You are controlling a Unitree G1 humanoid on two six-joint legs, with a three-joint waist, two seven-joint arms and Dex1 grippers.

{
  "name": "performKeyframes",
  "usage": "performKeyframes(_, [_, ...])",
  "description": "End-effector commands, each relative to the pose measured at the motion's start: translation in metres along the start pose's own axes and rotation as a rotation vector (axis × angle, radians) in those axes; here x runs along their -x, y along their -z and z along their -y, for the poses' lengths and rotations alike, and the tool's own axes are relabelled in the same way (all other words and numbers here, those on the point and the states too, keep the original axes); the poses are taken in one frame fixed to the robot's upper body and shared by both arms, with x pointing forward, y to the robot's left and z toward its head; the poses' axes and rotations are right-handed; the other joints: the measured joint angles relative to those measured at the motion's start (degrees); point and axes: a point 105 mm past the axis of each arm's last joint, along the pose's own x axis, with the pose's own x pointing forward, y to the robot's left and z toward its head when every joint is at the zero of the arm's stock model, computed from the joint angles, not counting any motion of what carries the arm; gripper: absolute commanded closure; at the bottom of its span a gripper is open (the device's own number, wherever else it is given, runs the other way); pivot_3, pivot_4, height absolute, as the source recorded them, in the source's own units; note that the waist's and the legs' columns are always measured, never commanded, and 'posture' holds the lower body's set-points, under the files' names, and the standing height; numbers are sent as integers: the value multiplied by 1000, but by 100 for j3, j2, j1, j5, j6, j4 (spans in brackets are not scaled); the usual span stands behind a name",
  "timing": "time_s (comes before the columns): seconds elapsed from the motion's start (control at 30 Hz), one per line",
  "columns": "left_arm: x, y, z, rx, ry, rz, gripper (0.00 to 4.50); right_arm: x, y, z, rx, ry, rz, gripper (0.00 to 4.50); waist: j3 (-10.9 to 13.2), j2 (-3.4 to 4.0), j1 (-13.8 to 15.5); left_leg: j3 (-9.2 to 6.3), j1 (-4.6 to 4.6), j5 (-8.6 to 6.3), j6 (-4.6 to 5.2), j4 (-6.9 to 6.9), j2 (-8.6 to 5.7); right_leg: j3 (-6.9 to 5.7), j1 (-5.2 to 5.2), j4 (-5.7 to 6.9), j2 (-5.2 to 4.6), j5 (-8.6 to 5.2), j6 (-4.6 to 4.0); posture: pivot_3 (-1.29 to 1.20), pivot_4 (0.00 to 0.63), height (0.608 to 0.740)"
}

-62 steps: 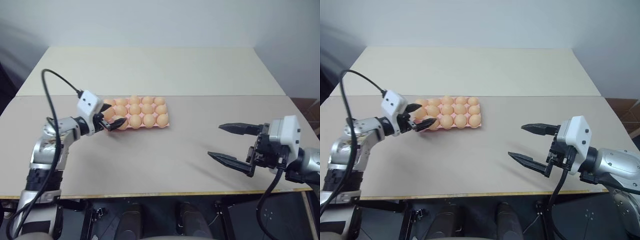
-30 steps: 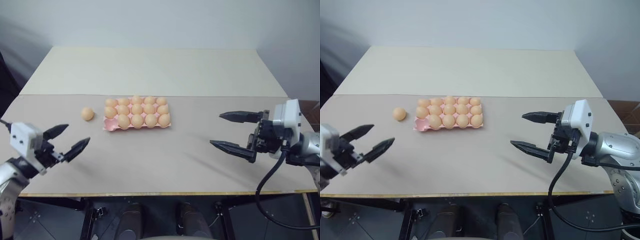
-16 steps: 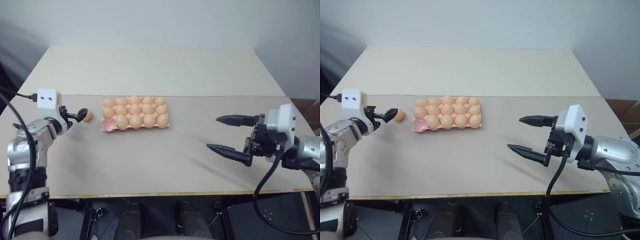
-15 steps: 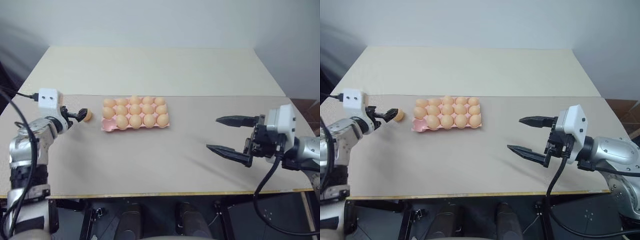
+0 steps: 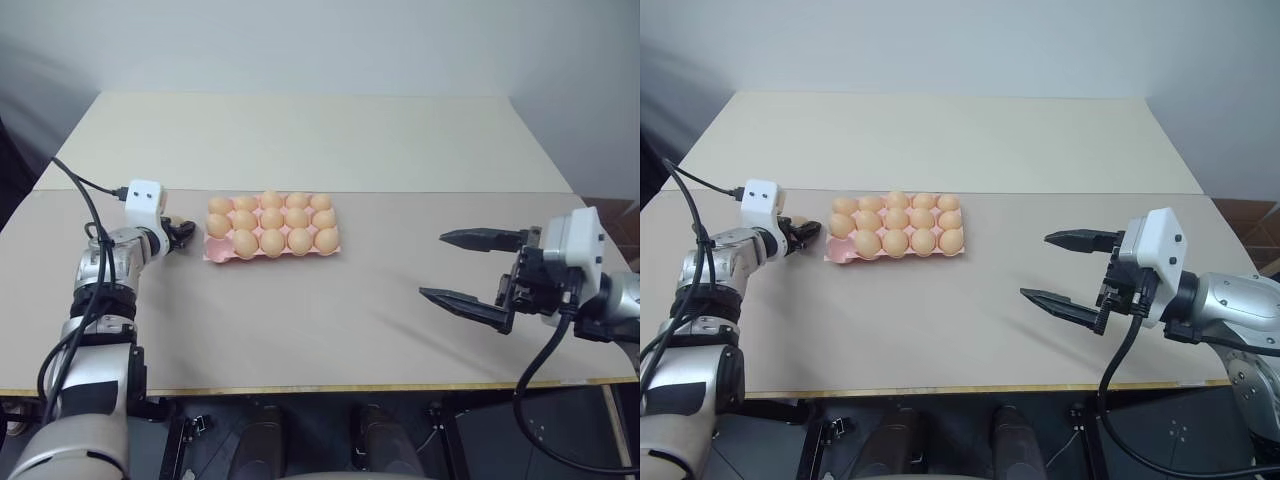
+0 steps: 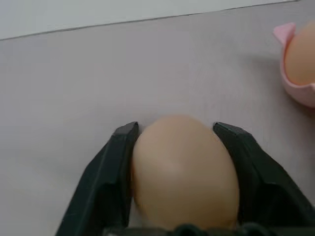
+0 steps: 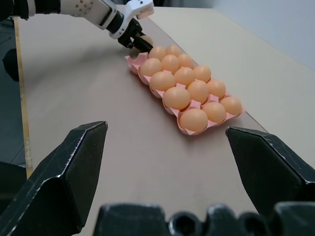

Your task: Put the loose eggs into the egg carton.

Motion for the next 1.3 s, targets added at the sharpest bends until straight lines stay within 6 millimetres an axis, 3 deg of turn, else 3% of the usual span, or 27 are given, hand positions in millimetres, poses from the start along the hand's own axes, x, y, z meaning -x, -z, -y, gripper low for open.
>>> performKeyframes(0.03, [2,-5,-3,-14,-2,22,2652,5,-9,-1,34,11,19,0,0,0,0,0,1,0,0,0,0,0,0,1,0,0,0,0,150,740])
performKeyframes(0.13, [14,-14,-9,-52,-7,75,2653,6,-9,-3,33,21,18,0,0,0,-20,0,1,0,0,0,1,1,0,2,0,0,1,0,150,740])
performKeyframes(0.2, [30,-31,-5,-27,64,182,2653,7,-8,-4,31,32,17,0,0,0,-48,1,-1,0,0,-3,4,5,-4,1,0,5,-7,0,150,740])
performKeyframes(0.3, [63,-47,18,-85,264,322,2653,8,-6,-6,24,37,16,0,1,-2,-57,0,-9,0,0,-3,6,4,-12,1,-2,20,-33,0,150,740])
performKeyframes(0.4, [86,-44,50,-172,465,345,2653,8,-5,-8,17,37,17,0,1,-2,-33,1,-3,0,-1,-2,4,3,-6,0,-8,19,-34,0,150,740])
performKeyframes(0.5, [90,-43,69,-188,547,335,2653,6,-5,-8,17,36,21,0,1,-2,31,1,7,0,-1,1,2,0,5,-1,-11,-6,1,0,150,740])
performKeyframes(0.63, [79,-34,77,-216,543,268,2653,5,-6,-7,19,38,25,0,0,-1,24,2,11,2,-2,2,1,2,8,-1,-6,-12,-3,0,150,740])
performKeyframes(0.77, [76,-32,77,-218,543,234,1410,6,-6,-7,19,48,25,0,1,-2,-5,0,-2,1,-1,-1,2,2,-2,-2,-1,-6,6,0,150,740])
performKeyframes(0.93, [94,-47,69,-215,547,310,13,7,-7,-7,22,58,29,0,1,-2,-18,0,0,1,-1,0,3,4,-3,-1,0,-6,6,0,150,740])
performKeyframes(1.1, [118,-51,71,-263,582,405,13,7,-4,-5,7,55,29,0,0,-2,-20,0,3,1,-1,-1,5,5,-3,-1,-1,-7,6,0,150,740])
performKeyframes(1.23, [158,-36,83,-301,802,289,13,5,-1,0,-17,30,29,0,2,-5,-36,4,1,1,-1,-1,9,5,-6,-4,-1,-11,-2,0,150,740])
performKeyframes(1.3, [172,-31,81,-307,819,257,13,3,3,3,-34,21,25,0,2,-5,-44,6,1,1,-1,-2,9,6,-10,-3,-4,-23,-21,0,150,740])
